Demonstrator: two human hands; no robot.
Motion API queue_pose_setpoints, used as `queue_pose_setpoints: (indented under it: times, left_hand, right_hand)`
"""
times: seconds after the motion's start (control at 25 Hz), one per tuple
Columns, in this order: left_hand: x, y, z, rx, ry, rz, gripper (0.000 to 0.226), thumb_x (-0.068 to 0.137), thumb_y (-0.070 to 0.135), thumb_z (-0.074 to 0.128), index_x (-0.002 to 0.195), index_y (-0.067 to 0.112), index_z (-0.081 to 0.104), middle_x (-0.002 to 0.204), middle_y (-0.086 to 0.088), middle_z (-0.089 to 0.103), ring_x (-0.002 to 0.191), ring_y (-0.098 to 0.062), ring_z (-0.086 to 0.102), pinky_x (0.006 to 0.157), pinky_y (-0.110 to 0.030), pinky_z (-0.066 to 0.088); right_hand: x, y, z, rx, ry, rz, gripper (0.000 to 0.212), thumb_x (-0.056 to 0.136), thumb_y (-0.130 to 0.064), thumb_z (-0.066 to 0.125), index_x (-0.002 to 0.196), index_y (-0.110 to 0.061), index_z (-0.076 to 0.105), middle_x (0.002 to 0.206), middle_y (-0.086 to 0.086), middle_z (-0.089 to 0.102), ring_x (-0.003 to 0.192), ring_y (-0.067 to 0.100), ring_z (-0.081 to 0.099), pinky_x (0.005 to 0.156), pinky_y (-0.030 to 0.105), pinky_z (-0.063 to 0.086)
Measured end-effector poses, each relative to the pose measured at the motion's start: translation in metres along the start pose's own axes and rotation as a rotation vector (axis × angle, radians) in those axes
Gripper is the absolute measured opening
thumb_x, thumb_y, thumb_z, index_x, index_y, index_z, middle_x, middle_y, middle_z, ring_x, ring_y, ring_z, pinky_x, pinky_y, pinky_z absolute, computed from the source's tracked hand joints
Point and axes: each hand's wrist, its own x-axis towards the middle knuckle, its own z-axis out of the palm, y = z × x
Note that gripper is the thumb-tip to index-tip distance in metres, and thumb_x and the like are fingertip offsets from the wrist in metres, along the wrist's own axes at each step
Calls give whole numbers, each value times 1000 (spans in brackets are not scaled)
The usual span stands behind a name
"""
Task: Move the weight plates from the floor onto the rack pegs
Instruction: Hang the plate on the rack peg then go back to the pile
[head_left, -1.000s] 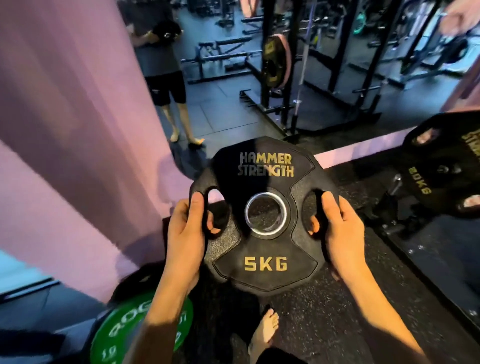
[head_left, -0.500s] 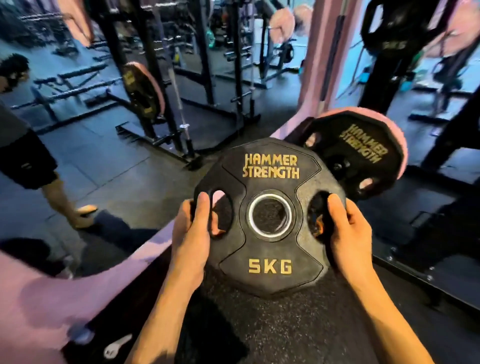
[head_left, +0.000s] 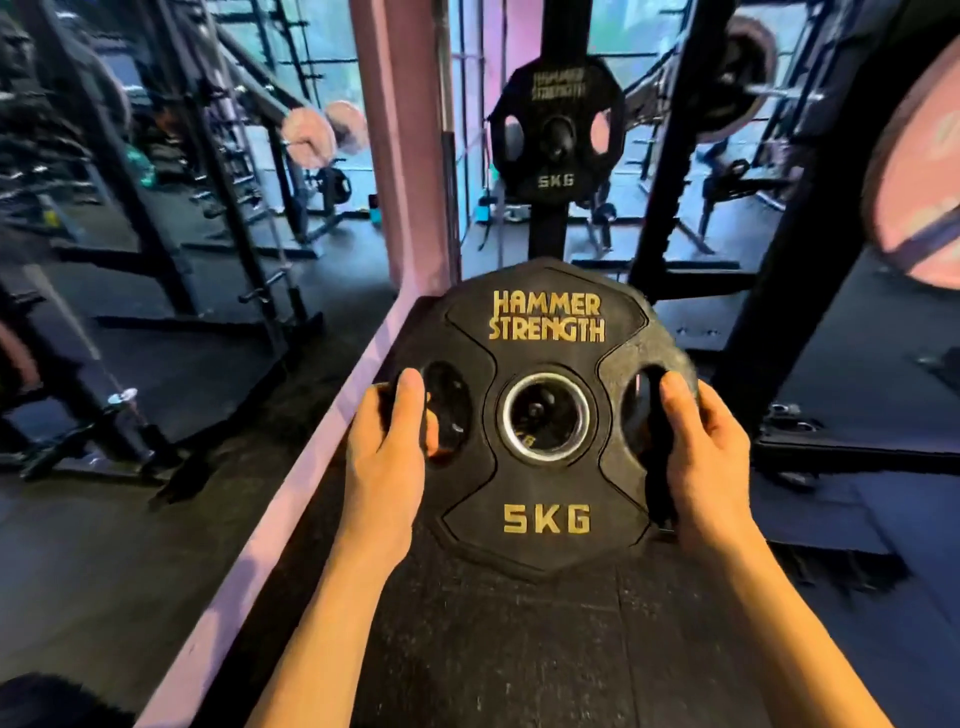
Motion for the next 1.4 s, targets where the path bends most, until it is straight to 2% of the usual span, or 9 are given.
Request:
queue_pose_setpoints:
  times: [0.24, 0.44, 0.6, 0.72, 0.84, 1.04, 1.2, 1.32, 1.4]
  left_hand:
    - [95, 26, 41, -50, -89, 55, 34, 97, 49, 48, 86, 19, 60, 67, 1, 53, 64, -10, 50, 70, -32, 43]
    - [172, 43, 102, -118, -95, 142, 36, 97, 48, 49, 81, 16, 55, 68, -4, 49, 63, -13, 47, 64, -27, 44]
    - [233, 57, 151, -160, -76, 144, 31, 96, 49, 51, 83, 22, 59, 75, -4, 56, 76, -22, 54, 78, -47, 49]
    - [281, 65, 181, -177, -48, 143, 25, 95, 48, 53, 78, 31, 58, 75, 4, 62, 83, -21, 58, 90, -53, 51]
    - [324, 63, 194, -166, -34, 149, 31, 92, 54, 55, 79, 26, 60, 69, 3, 59, 75, -21, 57, 76, -46, 51]
    - [369, 43, 203, -112, -61, 173, 38, 95, 50, 51, 81, 15, 54, 63, 2, 52, 61, -12, 50, 63, -31, 45]
    - [388, 27, 206, -60, -100, 261, 34, 95, 48, 51, 81, 17, 50, 59, 6, 49, 52, -4, 47, 52, -17, 42]
    - [400, 24, 211, -21, -109, 307, 30, 87, 55, 52, 90, 25, 57, 73, 9, 60, 65, 0, 60, 62, -18, 50]
    - [412, 20, 212, -20, -142, 322, 41, 80, 58, 53, 106, 27, 57, 94, 10, 67, 87, 0, 66, 74, -22, 54]
  right_hand:
    - [73, -27, 33, 92, 88, -113, 20, 99, -26, 52, 80, -22, 58, 59, -16, 61, 55, -4, 55, 52, 12, 44]
    - [166, -44, 46, 92, 114, -185, 24, 97, -32, 55, 77, -19, 56, 60, -10, 51, 54, 2, 45, 49, 15, 39]
    - [248, -53, 54, 108, 68, -217, 22, 98, -32, 54, 88, -13, 58, 77, 12, 51, 65, 18, 46, 49, 21, 40]
    - [308, -51, 65, 69, 56, -248, 22, 98, -34, 54, 94, -15, 64, 80, 5, 61, 71, 14, 52, 59, 23, 45]
    - [355, -43, 78, 50, 49, -247, 24, 97, -37, 55, 99, -16, 66, 87, -4, 69, 80, 10, 59, 74, 32, 49]
    - [391, -21, 98, 29, 50, -241, 21, 96, -38, 56, 97, -20, 66, 89, -4, 71, 75, 3, 65, 70, 24, 51]
    - [404, -2, 103, 5, 66, -233, 31, 92, -48, 56, 99, -19, 67, 97, 6, 73, 88, 17, 66, 84, 43, 52]
    - [414, 0, 105, -2, 68, -233, 40, 92, -49, 54, 100, -11, 64, 91, 8, 69, 81, 11, 62, 80, 39, 53]
    - [420, 2, 109, -12, 53, -256, 36, 96, -42, 51, 99, -8, 62, 84, 2, 64, 69, 0, 58, 67, 22, 51]
